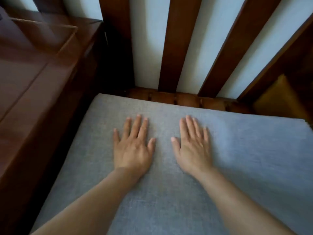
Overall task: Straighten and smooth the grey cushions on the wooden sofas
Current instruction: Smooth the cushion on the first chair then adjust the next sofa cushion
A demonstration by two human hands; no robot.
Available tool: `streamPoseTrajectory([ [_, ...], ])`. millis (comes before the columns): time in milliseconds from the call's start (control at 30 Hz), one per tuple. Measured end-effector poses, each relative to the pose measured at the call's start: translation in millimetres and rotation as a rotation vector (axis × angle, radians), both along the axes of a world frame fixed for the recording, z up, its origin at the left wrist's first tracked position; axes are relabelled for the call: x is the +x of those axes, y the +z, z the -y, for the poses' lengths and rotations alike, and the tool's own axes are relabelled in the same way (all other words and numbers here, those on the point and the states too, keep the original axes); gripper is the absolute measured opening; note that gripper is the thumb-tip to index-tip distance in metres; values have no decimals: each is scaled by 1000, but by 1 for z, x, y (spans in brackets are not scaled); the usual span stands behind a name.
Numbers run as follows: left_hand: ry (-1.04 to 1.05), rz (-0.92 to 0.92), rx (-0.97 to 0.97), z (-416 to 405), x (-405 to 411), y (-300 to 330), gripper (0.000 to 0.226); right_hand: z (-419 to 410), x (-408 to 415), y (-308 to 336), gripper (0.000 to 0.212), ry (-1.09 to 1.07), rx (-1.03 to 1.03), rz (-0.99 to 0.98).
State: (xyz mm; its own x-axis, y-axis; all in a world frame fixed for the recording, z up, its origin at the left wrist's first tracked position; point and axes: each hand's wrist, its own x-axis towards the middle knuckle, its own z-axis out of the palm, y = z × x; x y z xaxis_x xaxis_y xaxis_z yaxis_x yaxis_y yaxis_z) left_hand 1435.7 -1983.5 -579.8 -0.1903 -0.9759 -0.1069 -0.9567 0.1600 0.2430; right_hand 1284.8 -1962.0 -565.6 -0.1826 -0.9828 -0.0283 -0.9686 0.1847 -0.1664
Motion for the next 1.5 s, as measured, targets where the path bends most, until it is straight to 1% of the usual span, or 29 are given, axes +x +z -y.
streamPoseTrajectory([
  [33,12,60,92,3,-7,-3,62,-2,-16,-5,66,48,117,35],
  [67,50,50,121,12,-14,0,62,2,-31,0,63,38,149,95],
  [100,80,17,97,16,-26,12,62,2,-46,15,59,-3,66,148],
  [167,83,-142,-117,15,-64,31,61,-5,-84,36,49,-143,-363,144],
  [200,34,-221,-179,4,-88,36,61,-15,-98,38,49,-205,-486,113],
  [233,-47,-257,-168,-10,-110,35,62,-29,-108,31,52,-193,-437,63],
  [300,-167,-103,-28,-45,-138,11,61,-58,-120,-1,64,-32,-26,17],
  [333,-156,4,66,-47,-143,0,60,-60,-131,-8,64,29,127,7],
  [367,-113,30,125,-44,-152,-3,60,-57,-149,-4,60,39,163,32],
  [433,-49,-21,95,-36,-169,17,61,-46,-175,31,52,-44,-33,65],
  [500,-31,-195,-91,-38,-210,38,60,-49,-212,51,46,-200,-470,72],
  [533,-59,-287,-159,-48,-233,43,60,-58,-227,49,46,-241,-561,49],
  [567,-114,-308,-164,-62,-254,40,61,-73,-239,34,52,-261,-523,-3],
  [667,-263,-67,-2,-95,-285,-2,61,-106,-263,-22,75,-232,26,-44],
  [733,-274,6,77,-89,-284,-14,61,-111,-271,-30,69,-220,126,1],
  [833,-312,-11,155,-100,-278,10,64,-131,-256,-5,59,-226,79,104],
  [933,-287,-32,208,-144,-264,37,64,-169,-229,22,60,-247,168,176],
  [1000,-249,-96,63,-175,-253,49,62,-184,-218,52,58,-244,-6,175],
  [1067,-213,-234,-150,-201,-241,52,61,-198,-212,72,53,-250,-333,137],
  [1100,-212,-287,-190,-213,-234,45,62,-210,-207,72,52,-271,-466,133],
  [1133,-220,-290,-178,-225,-227,35,62,-223,-199,66,52,-285,-517,138],
  [1167,-248,-234,-122,-236,-222,20,62,-238,-190,49,55,-282,-468,121],
  [1267,-329,-111,28,-251,-207,-8,57,-269,-167,-17,62,-181,-68,5],
  [1300,-353,-99,68,-247,-203,-8,56,-265,-161,-19,59,-224,-5,21],
  [1333,-358,-99,44,-242,-193,-6,57,-257,-150,-12,56,-244,-38,63],
  [1367,-311,-125,25,-235,-178,4,59,-247,-138,3,53,-268,-152,93],
  [1433,-137,-184,-137,-225,-124,17,60,-236,-100,27,50,-283,-411,160],
  [1467,-46,-195,-215,-222,-83,14,62,-234,-71,29,50,-243,-457,211],
  [1500,2,-162,-190,-223,-49,7,63,-238,-47,17,53,-185,-403,237],
])
